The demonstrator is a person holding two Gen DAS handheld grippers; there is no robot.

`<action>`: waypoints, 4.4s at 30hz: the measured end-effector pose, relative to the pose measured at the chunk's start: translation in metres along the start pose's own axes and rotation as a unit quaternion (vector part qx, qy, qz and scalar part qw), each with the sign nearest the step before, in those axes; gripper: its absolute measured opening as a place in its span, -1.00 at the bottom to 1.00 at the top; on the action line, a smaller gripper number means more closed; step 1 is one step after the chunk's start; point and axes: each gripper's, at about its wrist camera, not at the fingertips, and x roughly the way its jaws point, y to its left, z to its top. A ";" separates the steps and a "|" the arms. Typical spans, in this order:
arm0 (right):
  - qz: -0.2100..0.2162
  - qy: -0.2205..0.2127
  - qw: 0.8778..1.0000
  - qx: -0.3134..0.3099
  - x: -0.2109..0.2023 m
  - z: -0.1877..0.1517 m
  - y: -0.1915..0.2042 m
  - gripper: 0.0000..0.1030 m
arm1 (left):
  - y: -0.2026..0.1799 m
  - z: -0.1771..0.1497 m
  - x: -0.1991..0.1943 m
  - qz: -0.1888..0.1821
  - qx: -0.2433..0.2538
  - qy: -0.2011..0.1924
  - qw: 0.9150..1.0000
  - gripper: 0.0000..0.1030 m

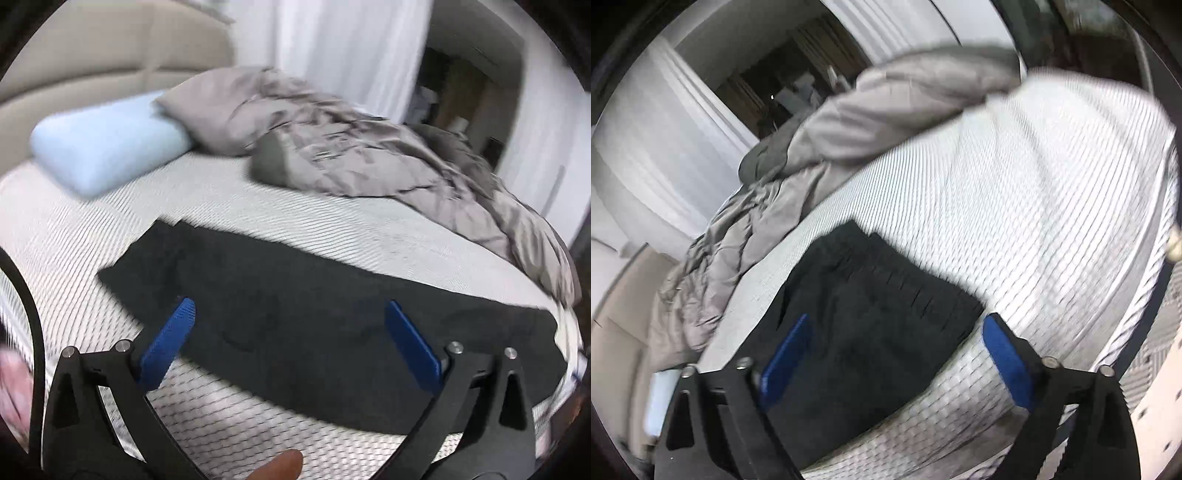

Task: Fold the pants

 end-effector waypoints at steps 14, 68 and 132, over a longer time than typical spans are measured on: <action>-0.005 0.038 0.983 -0.178 0.082 0.067 0.098 0.95 | -0.128 0.046 0.126 -0.077 0.076 0.035 0.994 0.98; 0.032 0.050 0.978 -0.201 0.116 0.052 0.150 0.74 | 0.091 0.073 0.188 0.131 0.083 0.141 0.978 -0.62; 0.028 0.161 0.841 -0.516 0.087 -0.134 0.196 0.94 | -0.201 -0.092 0.132 -0.188 0.303 0.218 0.909 1.00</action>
